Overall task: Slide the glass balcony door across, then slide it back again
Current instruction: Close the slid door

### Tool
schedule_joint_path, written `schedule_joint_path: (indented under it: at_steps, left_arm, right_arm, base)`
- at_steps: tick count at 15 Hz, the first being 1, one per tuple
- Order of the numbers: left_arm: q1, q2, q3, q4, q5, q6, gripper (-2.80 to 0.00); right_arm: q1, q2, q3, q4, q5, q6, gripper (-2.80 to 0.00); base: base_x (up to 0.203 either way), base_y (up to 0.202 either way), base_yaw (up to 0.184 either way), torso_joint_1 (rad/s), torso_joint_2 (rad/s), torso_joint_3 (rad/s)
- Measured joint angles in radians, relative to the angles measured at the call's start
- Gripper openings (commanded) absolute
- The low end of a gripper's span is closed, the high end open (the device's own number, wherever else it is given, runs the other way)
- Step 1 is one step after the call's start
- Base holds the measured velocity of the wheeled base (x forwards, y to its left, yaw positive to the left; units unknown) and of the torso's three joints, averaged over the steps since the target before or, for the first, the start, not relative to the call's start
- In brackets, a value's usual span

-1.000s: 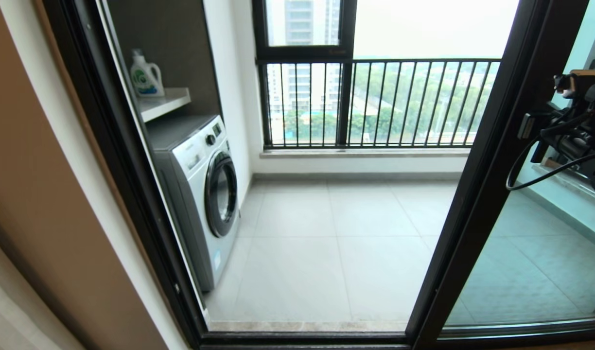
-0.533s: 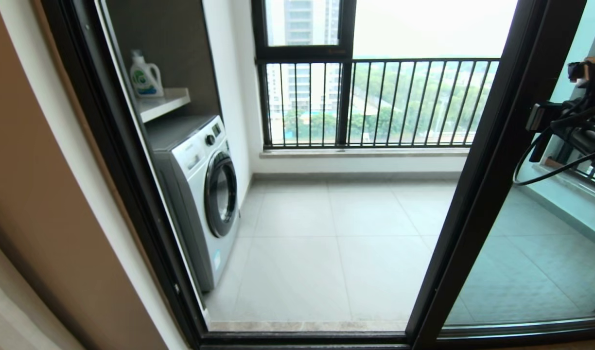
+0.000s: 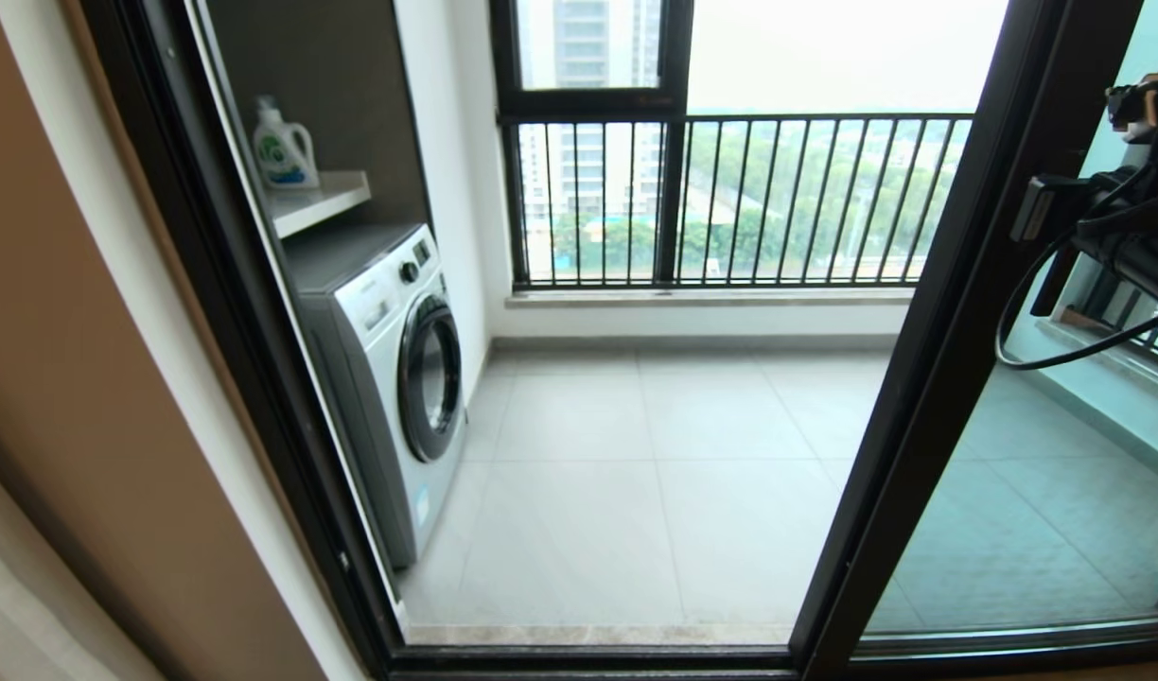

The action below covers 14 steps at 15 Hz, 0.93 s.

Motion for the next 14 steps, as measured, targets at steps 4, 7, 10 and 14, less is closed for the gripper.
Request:
schedule_joint_path:
  at_steps: [4,7,10,14]
  left_arm:
    - [0.0,0.0,0.0,0.0,0.0,0.0,-2.8]
    - [0.0,0.0,0.0,0.0,0.0,0.0,-2.8]
    - [0.0,0.0,0.0,0.0,0.0,0.0,-2.8]
    - [0.0,0.0,0.0,0.0,0.0,0.0,-2.8]
  right_arm:
    - [-0.003,-0.047,0.057,0.0,0.0,-0.001,-2.8]
    - [-0.037,-0.092,0.111,0.001,-0.008,0.0,-2.8]
    - [-0.141,-0.124,0.146,0.001,-0.019,0.0,-2.8]
    - [-0.293,-0.12,0.149,0.067,-0.011,0.001,-2.8]
  base:
    - [0.0,0.0,0.0,0.0,0.0,0.0]
    - [0.0,0.0,0.0,0.0,0.0,0.0]
    - [0.0,0.0,0.0,0.0,0.0,0.0]
    - [0.0,0.0,0.0,0.0,0.0,0.0]
